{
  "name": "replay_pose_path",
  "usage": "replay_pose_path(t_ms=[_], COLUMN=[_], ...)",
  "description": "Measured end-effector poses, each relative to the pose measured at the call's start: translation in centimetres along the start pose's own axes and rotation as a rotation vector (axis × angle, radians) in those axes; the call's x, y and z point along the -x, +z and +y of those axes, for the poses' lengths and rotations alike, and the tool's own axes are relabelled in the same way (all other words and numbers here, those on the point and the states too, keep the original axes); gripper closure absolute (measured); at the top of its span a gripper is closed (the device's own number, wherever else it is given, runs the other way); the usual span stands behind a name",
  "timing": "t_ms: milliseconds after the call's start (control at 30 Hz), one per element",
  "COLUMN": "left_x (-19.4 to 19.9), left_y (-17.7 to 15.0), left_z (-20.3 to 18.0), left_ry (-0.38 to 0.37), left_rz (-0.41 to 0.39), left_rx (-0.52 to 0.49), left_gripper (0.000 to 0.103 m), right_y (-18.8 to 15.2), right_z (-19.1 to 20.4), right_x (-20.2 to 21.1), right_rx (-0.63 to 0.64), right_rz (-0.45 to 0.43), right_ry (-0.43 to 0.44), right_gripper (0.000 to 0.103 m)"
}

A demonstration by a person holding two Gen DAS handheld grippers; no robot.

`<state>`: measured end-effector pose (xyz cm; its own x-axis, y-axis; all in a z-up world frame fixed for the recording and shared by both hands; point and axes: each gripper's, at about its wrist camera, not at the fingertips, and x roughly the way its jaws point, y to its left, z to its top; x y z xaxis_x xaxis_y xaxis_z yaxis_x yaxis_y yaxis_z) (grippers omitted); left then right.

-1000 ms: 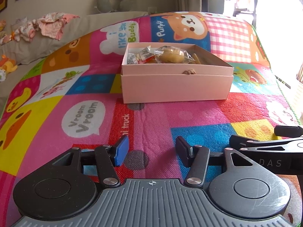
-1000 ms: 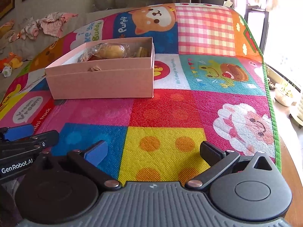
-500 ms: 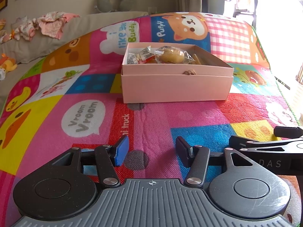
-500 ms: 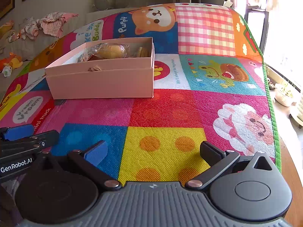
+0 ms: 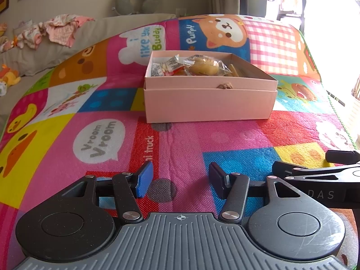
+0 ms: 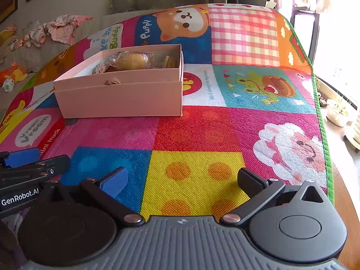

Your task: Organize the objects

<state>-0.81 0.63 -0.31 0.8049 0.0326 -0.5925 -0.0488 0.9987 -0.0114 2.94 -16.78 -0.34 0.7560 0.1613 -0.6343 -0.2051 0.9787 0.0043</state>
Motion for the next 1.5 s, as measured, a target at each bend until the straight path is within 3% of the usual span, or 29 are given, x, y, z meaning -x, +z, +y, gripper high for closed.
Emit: replay_pose_path(t_ms=[1500], left_x=[-0.04], left_y=[0.02], left_z=[-0.10], left_ry=[0.006], left_rz=[0.001], left_rx=[-0.006], left_gripper=[0.044], right_y=[-0.01], right_z=[0.03], right_x=[-0.02], right_rx=[0.000], right_rz=[0.000], right_ry=[-0.001], right_gripper=[0.000])
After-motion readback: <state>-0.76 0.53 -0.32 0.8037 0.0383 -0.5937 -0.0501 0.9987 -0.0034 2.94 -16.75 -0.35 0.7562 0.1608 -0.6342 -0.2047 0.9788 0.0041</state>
